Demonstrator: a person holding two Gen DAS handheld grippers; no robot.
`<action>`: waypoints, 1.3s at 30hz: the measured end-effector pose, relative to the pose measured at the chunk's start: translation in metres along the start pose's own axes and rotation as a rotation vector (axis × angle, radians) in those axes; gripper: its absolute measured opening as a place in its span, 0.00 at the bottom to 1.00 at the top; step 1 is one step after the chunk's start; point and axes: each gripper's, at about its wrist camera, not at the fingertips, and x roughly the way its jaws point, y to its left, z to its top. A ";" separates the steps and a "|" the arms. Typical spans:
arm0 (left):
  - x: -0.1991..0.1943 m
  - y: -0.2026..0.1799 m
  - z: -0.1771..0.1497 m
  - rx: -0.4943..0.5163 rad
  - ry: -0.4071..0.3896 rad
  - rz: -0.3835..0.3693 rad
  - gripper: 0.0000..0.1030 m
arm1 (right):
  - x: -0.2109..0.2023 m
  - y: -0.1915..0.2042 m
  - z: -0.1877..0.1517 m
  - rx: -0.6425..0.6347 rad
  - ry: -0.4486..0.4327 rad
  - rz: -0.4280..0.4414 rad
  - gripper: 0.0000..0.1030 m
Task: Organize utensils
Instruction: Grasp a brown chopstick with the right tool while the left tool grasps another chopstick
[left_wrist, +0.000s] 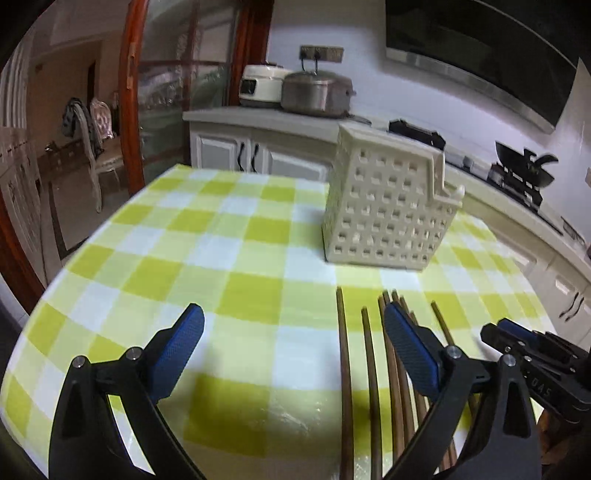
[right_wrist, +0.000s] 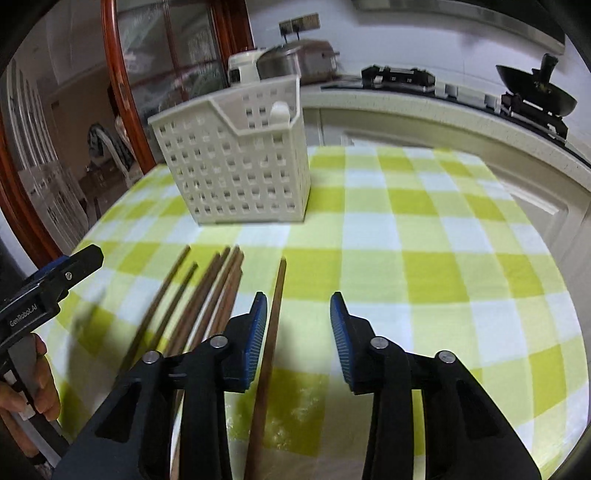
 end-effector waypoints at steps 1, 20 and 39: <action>0.003 -0.001 0.000 0.002 0.006 0.001 0.90 | 0.004 0.002 -0.002 -0.008 0.015 -0.002 0.30; 0.040 -0.006 -0.016 0.062 0.145 0.012 0.73 | 0.031 0.027 -0.006 -0.110 0.119 -0.026 0.15; 0.069 -0.034 -0.011 0.163 0.245 -0.004 0.35 | 0.032 0.022 -0.005 -0.104 0.121 -0.008 0.12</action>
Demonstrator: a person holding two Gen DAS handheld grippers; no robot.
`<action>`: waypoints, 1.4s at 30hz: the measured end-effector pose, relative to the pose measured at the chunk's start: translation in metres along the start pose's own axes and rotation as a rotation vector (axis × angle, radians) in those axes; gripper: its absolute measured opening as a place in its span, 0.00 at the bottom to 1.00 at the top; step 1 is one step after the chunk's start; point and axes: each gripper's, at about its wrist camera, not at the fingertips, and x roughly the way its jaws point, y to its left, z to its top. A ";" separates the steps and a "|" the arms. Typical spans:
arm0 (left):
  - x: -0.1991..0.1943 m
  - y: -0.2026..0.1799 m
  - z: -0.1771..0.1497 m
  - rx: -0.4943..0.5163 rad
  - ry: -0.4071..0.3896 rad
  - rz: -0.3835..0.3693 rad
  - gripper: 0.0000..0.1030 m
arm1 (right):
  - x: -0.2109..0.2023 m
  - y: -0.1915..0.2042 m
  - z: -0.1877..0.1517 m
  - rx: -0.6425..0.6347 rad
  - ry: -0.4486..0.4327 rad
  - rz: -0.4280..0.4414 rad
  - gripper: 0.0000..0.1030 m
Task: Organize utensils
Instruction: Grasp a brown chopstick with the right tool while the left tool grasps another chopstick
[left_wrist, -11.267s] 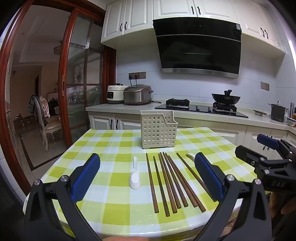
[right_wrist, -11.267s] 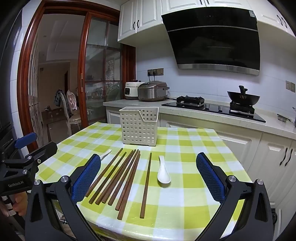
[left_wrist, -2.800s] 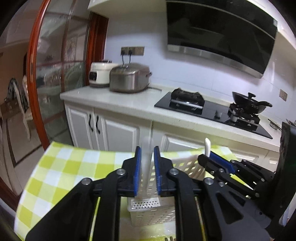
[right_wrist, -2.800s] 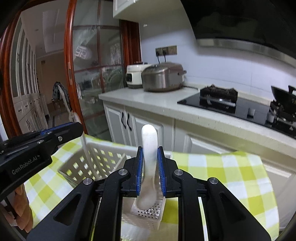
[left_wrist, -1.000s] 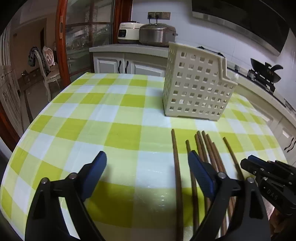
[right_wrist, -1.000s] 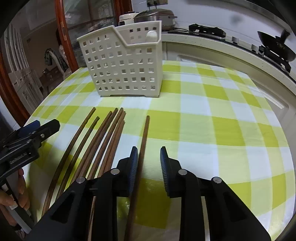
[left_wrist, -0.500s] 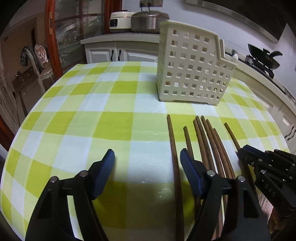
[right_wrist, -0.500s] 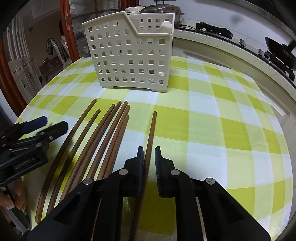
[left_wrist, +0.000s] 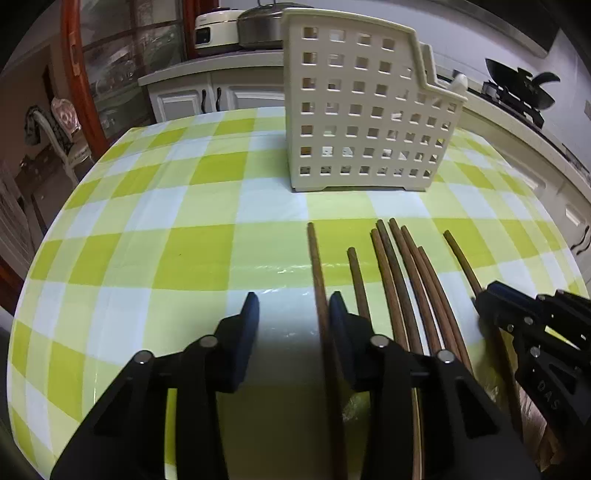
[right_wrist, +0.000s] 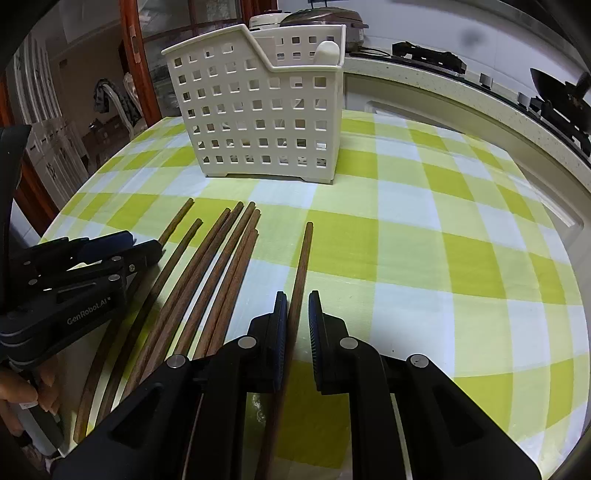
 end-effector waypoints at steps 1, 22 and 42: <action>0.000 -0.001 0.000 0.006 0.002 -0.001 0.33 | 0.000 0.001 0.001 -0.007 0.001 -0.005 0.12; -0.004 0.001 -0.003 -0.005 -0.014 -0.055 0.07 | -0.002 -0.003 0.004 0.018 -0.028 0.016 0.07; -0.056 0.012 0.000 -0.056 -0.166 -0.071 0.07 | -0.045 -0.006 0.013 0.063 -0.168 0.046 0.07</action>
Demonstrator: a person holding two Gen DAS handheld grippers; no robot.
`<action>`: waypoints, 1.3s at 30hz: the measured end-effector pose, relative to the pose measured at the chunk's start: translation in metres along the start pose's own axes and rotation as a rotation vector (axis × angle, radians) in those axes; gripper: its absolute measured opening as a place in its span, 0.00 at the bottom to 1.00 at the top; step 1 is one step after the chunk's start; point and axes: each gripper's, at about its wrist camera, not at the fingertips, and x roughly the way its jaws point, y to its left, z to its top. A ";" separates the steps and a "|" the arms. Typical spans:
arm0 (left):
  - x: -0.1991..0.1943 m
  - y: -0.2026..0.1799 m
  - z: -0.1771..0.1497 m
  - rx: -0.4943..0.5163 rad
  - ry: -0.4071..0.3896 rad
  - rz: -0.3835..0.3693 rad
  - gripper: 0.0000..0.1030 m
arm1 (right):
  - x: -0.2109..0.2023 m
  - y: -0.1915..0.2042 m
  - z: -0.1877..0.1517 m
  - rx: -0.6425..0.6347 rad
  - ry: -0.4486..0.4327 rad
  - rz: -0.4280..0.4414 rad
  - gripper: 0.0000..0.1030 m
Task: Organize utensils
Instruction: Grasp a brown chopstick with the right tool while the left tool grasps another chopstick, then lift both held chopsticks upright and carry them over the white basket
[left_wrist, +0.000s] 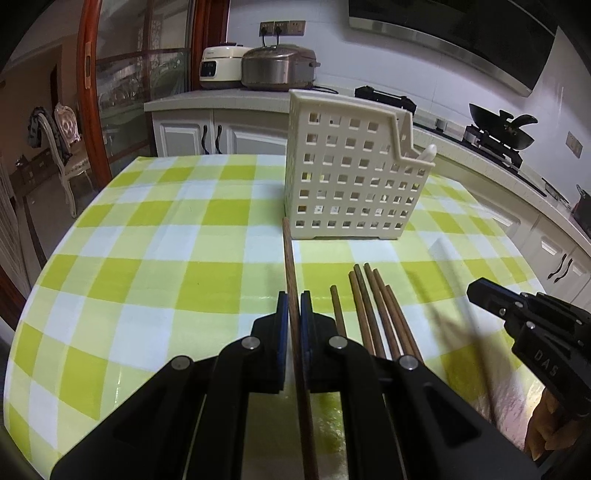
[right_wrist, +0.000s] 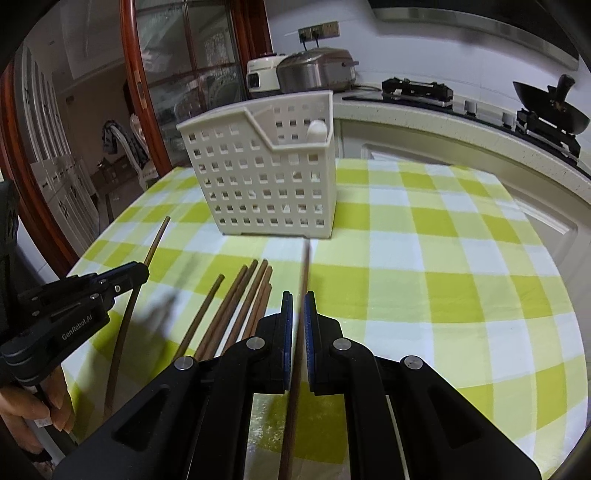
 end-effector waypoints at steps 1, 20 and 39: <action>-0.002 -0.001 0.000 0.000 -0.004 -0.001 0.06 | -0.002 0.000 0.001 0.000 -0.006 0.001 0.07; 0.014 0.006 -0.010 -0.008 0.078 -0.009 0.18 | 0.023 -0.037 -0.010 -0.015 0.143 -0.111 0.13; 0.048 0.002 -0.016 0.033 0.145 0.032 0.06 | 0.046 -0.022 -0.013 -0.127 0.176 -0.112 0.06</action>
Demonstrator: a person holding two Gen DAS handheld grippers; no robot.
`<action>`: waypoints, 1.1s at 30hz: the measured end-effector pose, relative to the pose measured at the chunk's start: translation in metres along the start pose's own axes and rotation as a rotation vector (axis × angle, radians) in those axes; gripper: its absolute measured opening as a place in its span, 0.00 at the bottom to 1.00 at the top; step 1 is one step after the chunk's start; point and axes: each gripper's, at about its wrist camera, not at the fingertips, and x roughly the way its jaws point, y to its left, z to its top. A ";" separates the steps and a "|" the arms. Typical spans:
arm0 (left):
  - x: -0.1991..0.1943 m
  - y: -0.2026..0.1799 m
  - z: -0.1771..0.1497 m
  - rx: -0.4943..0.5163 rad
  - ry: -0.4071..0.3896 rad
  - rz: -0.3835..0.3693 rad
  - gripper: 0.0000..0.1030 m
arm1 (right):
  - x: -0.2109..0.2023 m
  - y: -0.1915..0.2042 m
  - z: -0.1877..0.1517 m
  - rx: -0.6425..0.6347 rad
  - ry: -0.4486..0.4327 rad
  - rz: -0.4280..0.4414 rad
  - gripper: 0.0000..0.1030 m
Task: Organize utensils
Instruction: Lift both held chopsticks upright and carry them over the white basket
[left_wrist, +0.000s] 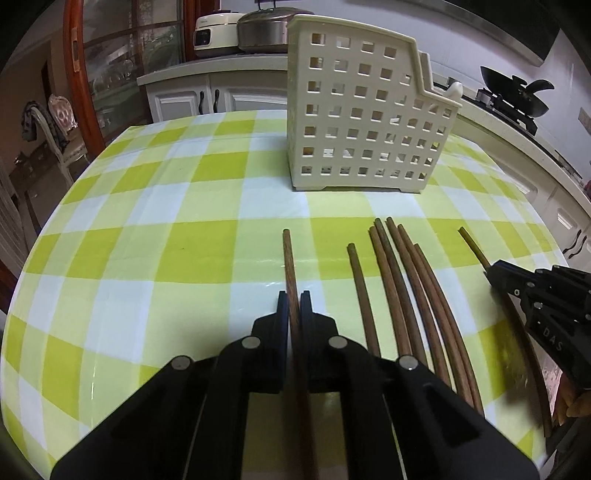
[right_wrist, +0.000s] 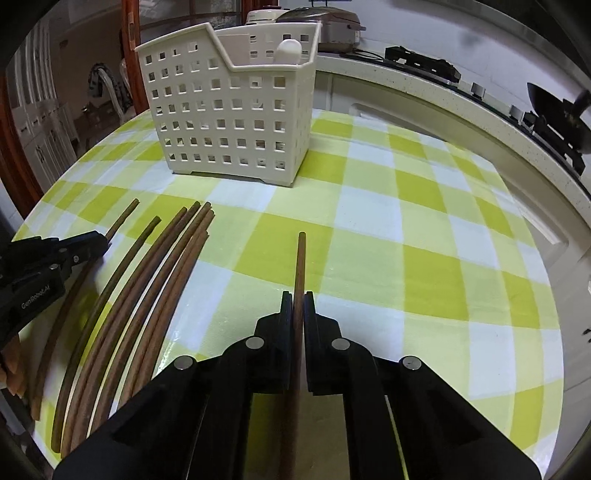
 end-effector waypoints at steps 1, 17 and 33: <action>0.000 0.000 0.000 -0.002 0.003 -0.011 0.06 | -0.001 -0.001 0.000 0.009 -0.005 0.010 0.06; -0.081 -0.006 0.016 -0.001 -0.190 -0.039 0.06 | -0.086 -0.001 0.021 0.064 -0.249 0.048 0.06; -0.150 -0.013 0.014 0.015 -0.341 -0.035 0.06 | -0.142 0.007 0.020 0.059 -0.366 0.054 0.06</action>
